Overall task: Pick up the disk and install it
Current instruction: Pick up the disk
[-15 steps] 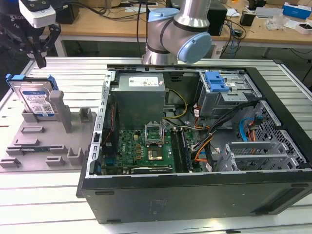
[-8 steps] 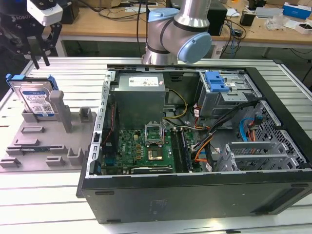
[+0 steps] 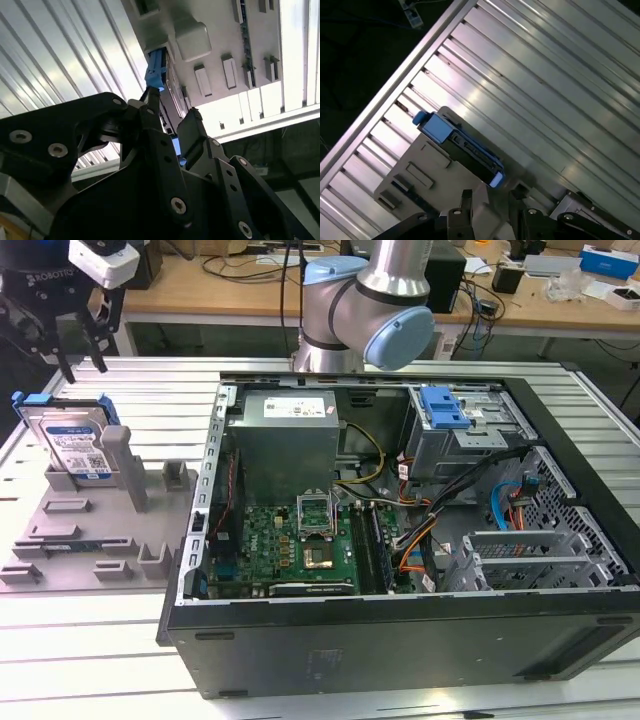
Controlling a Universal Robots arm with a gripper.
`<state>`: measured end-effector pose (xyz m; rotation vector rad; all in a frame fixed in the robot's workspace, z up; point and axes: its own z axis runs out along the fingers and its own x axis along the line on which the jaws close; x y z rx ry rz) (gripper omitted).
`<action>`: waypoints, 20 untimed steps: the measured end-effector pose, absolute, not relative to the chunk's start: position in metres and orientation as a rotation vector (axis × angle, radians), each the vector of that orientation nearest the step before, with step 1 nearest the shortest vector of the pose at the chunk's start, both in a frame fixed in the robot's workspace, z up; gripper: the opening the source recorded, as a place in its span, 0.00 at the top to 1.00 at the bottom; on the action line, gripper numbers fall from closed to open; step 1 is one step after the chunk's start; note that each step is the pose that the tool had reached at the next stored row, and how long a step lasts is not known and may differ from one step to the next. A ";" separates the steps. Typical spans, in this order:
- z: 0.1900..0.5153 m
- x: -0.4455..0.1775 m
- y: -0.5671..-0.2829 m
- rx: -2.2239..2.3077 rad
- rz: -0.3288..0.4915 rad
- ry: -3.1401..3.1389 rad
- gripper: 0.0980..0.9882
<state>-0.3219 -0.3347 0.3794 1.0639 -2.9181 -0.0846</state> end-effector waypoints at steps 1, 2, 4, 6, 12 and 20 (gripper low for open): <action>0.379 -0.322 -0.335 1.092 -0.084 -2.907 0.64; 0.379 -0.322 -0.335 1.116 -0.084 -2.898 0.64; 0.379 -0.322 -0.335 1.168 -0.082 -2.876 0.63; 0.379 -0.322 -0.335 1.248 -0.081 -2.841 0.48; 0.378 -0.322 -0.335 1.458 -0.068 -2.746 0.48; 0.377 -0.322 -0.335 1.677 -0.025 -2.625 0.48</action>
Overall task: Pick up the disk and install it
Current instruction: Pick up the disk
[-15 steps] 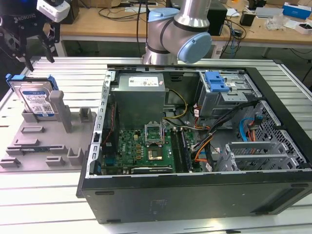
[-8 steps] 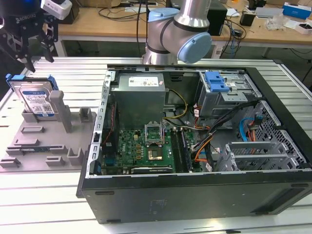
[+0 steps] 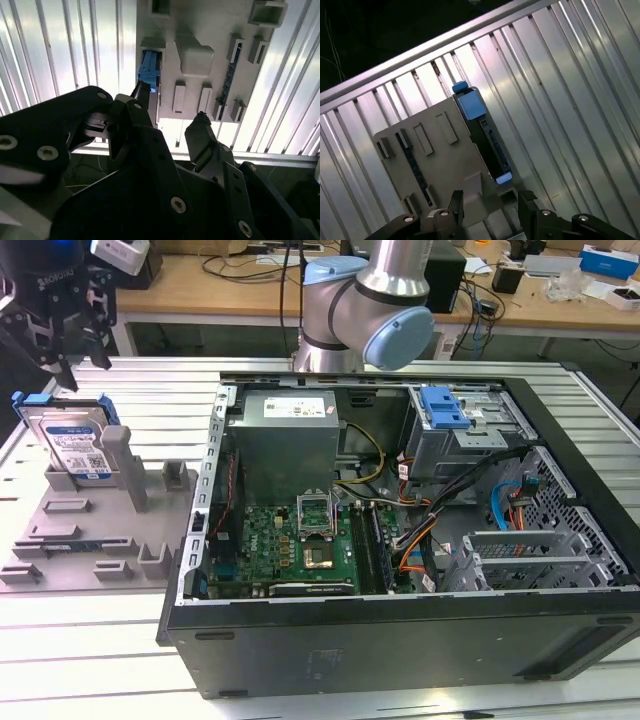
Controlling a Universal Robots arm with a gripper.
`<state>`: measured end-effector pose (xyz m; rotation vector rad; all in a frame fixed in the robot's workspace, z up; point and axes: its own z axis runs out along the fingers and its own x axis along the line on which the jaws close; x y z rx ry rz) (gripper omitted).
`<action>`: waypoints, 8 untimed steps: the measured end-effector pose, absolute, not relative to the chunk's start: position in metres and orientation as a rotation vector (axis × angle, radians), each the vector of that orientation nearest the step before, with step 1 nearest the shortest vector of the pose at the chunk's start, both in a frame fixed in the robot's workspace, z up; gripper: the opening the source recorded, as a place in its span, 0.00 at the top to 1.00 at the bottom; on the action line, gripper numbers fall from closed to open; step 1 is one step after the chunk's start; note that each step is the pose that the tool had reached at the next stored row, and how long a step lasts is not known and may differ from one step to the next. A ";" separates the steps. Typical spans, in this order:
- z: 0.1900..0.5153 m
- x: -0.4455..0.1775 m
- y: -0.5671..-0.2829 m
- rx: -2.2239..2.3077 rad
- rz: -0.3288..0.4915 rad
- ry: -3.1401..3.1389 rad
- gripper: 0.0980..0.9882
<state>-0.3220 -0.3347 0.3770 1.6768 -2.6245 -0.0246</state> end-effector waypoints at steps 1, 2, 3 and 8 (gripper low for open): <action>0.377 -0.322 -0.335 1.696 -0.019 -2.612 0.48; 0.377 -0.322 -0.335 1.712 -0.013 -2.602 0.48; 0.377 -0.322 -0.335 1.729 -0.008 -2.591 0.48; 0.376 -0.322 -0.335 1.825 0.021 -2.551 0.48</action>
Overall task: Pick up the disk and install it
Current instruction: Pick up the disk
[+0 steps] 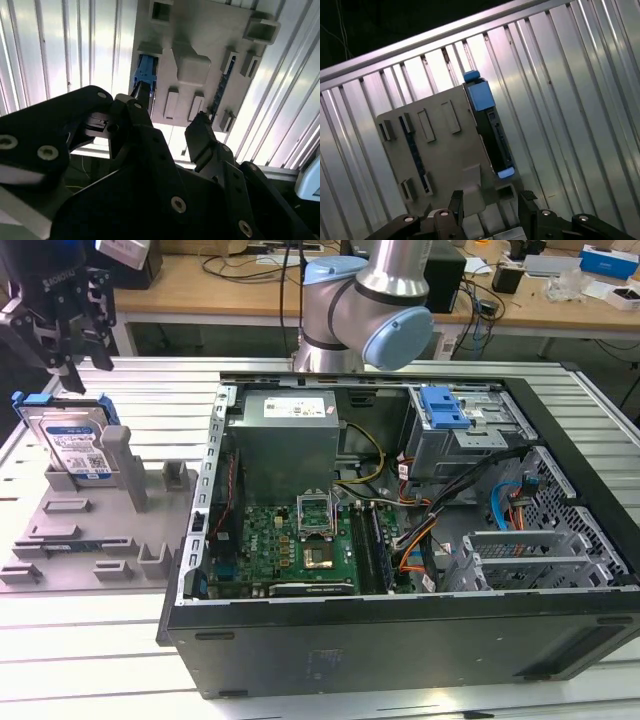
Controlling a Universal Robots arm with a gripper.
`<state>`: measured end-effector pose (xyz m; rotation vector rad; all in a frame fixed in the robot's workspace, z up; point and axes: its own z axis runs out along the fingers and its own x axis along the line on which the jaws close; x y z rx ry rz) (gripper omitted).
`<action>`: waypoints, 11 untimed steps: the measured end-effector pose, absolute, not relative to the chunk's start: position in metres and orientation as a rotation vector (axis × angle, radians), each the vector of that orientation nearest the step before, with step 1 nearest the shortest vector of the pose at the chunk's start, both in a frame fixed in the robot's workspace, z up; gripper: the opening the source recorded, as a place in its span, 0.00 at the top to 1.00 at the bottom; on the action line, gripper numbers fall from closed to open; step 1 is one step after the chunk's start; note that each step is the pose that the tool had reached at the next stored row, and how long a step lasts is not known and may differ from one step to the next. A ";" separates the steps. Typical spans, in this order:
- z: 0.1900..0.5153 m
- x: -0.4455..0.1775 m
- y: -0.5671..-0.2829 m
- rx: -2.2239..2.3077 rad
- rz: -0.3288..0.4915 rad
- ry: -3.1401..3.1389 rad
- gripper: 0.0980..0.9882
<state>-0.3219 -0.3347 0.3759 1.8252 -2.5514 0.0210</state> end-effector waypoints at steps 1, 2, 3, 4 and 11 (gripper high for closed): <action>0.376 -0.322 -0.335 1.843 0.027 -2.544 0.48; 0.375 -0.322 -0.335 1.868 0.035 -2.533 0.48; 0.375 -0.322 -0.335 1.885 0.040 -2.524 0.48; 0.374 -0.322 -0.332 1.907 0.048 -2.511 0.48; 0.371 -0.326 -0.323 1.908 0.049 -2.509 0.48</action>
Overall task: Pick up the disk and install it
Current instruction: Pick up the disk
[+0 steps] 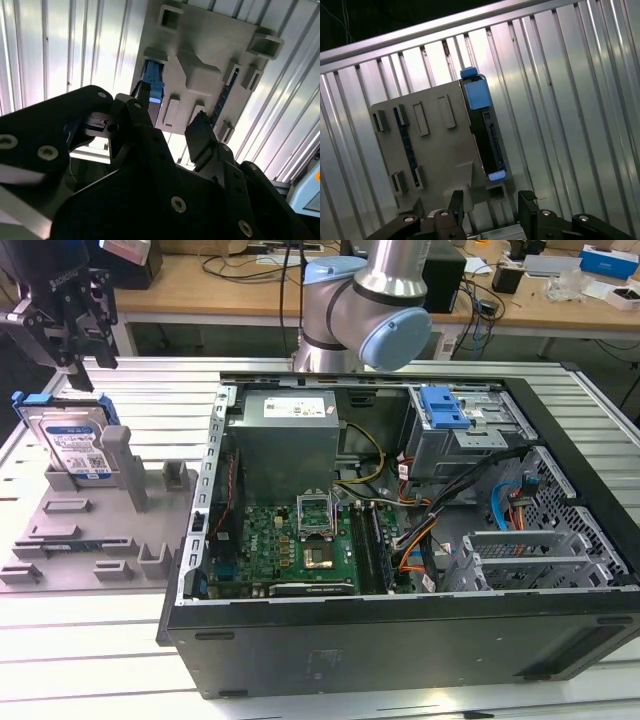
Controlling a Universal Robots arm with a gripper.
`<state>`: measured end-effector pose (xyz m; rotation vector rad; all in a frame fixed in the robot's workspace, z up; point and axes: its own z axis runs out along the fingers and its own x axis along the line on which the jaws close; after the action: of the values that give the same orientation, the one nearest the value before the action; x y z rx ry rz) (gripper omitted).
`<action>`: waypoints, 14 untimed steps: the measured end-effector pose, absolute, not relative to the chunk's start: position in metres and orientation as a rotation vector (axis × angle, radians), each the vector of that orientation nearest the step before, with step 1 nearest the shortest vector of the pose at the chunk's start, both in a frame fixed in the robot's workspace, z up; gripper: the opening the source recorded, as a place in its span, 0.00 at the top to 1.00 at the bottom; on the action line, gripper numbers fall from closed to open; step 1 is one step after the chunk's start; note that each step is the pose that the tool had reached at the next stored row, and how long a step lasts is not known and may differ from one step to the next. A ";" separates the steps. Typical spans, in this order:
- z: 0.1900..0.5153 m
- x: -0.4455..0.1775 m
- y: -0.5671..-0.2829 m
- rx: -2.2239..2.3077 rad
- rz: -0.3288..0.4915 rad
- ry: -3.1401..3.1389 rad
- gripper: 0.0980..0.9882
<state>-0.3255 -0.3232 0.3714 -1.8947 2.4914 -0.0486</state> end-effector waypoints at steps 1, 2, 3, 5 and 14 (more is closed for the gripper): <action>0.371 -0.326 -0.323 -1.895 -0.049 2.491 0.48; 0.371 -0.326 -0.323 -1.905 -0.049 2.483 0.48; 0.371 -0.326 -0.323 -1.928 -0.048 2.465 0.48; 0.371 -0.326 -0.323 -1.990 -0.048 2.414 0.48; 0.366 -0.325 -0.322 -2.194 -0.044 2.227 0.48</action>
<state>-0.3250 -0.3225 0.3662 -2.1938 2.2271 -0.0441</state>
